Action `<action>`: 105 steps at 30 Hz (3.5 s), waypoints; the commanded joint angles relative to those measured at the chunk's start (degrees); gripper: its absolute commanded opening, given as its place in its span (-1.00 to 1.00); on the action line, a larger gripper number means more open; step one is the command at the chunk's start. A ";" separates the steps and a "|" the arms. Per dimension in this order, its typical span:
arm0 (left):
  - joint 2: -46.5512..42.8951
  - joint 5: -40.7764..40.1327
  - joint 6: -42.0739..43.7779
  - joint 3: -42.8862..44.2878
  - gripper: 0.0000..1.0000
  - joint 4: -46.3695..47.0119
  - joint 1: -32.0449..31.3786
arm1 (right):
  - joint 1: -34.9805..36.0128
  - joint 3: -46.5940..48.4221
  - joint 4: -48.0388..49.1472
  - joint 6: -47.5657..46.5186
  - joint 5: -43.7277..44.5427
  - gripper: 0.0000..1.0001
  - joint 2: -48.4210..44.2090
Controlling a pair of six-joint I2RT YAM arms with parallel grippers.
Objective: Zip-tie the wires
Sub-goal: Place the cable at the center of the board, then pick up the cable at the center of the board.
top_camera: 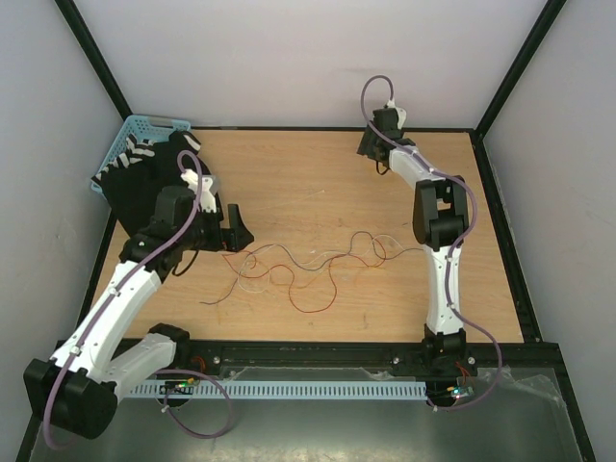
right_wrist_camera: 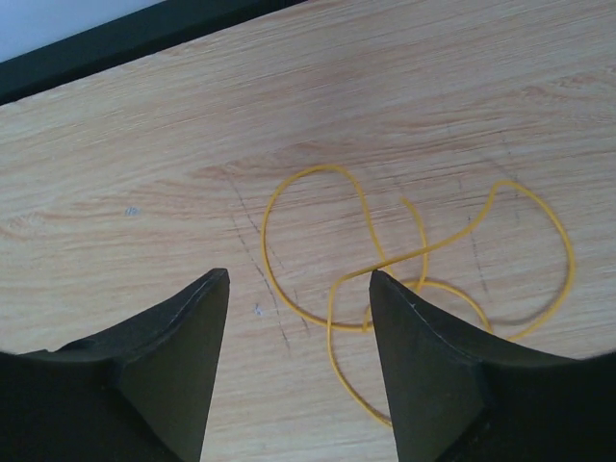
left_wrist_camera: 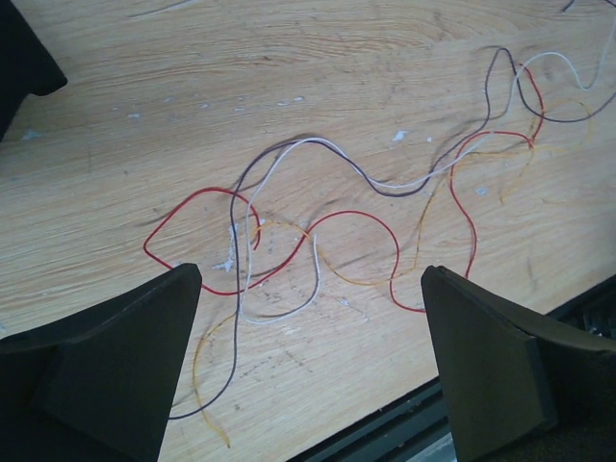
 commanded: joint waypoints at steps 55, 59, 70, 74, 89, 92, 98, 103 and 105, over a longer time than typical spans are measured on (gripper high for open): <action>1.68 11.34 -5.32 11.05 0.98 21.12 -2.45 | 0.00 -5.39 -9.06 -11.60 -8.70 -1.00 -30.95; 2.84 9.79 -1.11 12.98 0.98 23.31 -7.32 | 0.00 -11.18 -9.02 -8.38 -16.99 -1.00 -41.70; 3.17 12.08 0.00 14.62 0.98 27.18 -15.17 | -0.02 -21.92 -7.02 -1.13 -36.41 -1.00 -61.54; 2.40 11.55 -0.19 13.05 0.98 30.22 -17.50 | -0.02 -26.85 -4.18 3.82 -38.69 -1.00 -68.95; 10.38 7.60 2.00 12.68 0.78 37.51 -25.36 | -0.02 -35.37 5.79 15.34 -48.99 -1.00 -78.01; 11.57 5.30 2.17 10.58 0.96 39.05 -26.36 | -0.01 -35.37 6.78 16.33 -49.92 -1.00 -79.24; 14.42 -1.24 -3.48 4.12 0.98 50.97 -26.95 | 0.00 -35.31 11.54 20.51 -53.29 -1.00 -80.75; 17.82 -6.65 -6.27 1.24 0.98 58.40 -27.42 | -0.02 -35.32 13.57 22.51 -53.53 -1.00 -81.92; 18.92 -8.29 -6.55 -0.01 0.98 62.20 -27.72 | -0.01 -35.44 14.39 23.36 -53.62 -1.00 -82.18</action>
